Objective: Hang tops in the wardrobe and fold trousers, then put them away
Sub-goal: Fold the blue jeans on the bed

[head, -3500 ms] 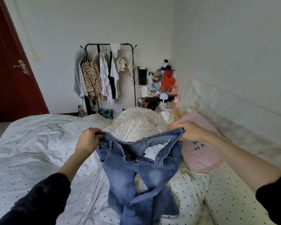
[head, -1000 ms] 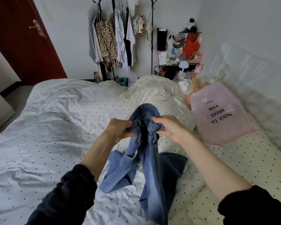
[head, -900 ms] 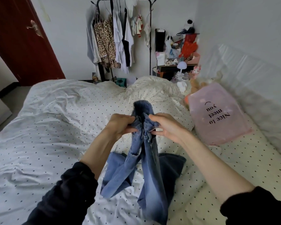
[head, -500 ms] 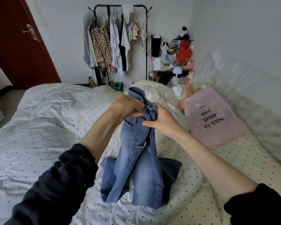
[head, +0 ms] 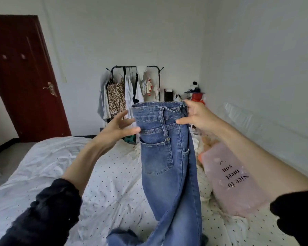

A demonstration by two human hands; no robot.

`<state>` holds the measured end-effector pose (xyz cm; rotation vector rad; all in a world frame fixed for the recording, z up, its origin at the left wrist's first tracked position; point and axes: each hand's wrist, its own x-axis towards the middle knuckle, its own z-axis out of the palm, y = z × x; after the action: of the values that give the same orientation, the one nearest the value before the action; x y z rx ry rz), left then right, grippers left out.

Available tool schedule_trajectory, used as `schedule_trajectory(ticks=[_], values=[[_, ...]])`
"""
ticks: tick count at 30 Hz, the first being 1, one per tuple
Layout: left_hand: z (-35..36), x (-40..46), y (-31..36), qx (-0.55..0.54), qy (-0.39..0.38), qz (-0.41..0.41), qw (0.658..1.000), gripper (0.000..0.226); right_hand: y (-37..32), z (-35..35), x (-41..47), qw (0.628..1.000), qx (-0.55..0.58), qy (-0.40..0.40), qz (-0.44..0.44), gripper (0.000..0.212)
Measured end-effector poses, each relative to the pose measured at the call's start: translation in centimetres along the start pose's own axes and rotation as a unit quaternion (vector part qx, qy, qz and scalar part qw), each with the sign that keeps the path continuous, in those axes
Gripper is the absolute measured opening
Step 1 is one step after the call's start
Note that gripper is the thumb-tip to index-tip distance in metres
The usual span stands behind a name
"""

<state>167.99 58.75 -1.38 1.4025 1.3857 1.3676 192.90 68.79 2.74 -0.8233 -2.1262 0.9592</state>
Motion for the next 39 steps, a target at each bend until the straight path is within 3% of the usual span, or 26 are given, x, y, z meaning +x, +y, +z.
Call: schedule_trajectory(ticks=[4, 9, 15, 17, 26, 29, 35, 39], values=[[0.2, 2.3, 4.1, 0.039, 0.006, 0.045, 0.998, 0.059, -2.8, -2.1, 0.7, 1.000, -0.011, 0.013, -0.019, 0.039], [1.0, 5.3, 10.2, 0.059, 0.065, 0.123, 0.989, 0.013, -6.7, -5.3, 3.5, 0.993, -0.014, 0.118, -0.012, 0.024], [0.5, 8.2, 21.9, 0.069, 0.144, 0.220, 0.962, 0.011, -15.7, -11.0, 7.1, 0.972, 0.009, 0.224, -0.069, 0.039], [0.2, 8.2, 25.9, 0.063, 0.162, 0.254, 0.951, 0.014, -18.6, -12.8, 7.5, 0.962, 0.037, 0.252, -0.099, 0.032], [0.4, 5.0, 37.9, 0.113, 0.170, 0.367, 0.907, 0.014, -27.3, -17.3, 5.8, 0.926, 0.087, 0.321, -0.176, 0.034], [1.8, 4.2, 39.7, 0.125, 0.170, 0.374, 0.903, 0.012, -28.0, -18.3, 5.5, 0.915, 0.096, 0.356, -0.165, 0.035], [3.8, 3.6, 40.5, 0.087, 0.137, 0.338, 0.927, 0.019, -28.3, -20.1, 5.0, 0.901, 0.073, 0.400, -0.153, 0.037], [4.1, 3.6, 39.5, 0.059, 0.134, 0.309, 0.940, 0.017, -28.0, -20.2, 5.0, 0.905, 0.045, 0.397, -0.145, 0.025]])
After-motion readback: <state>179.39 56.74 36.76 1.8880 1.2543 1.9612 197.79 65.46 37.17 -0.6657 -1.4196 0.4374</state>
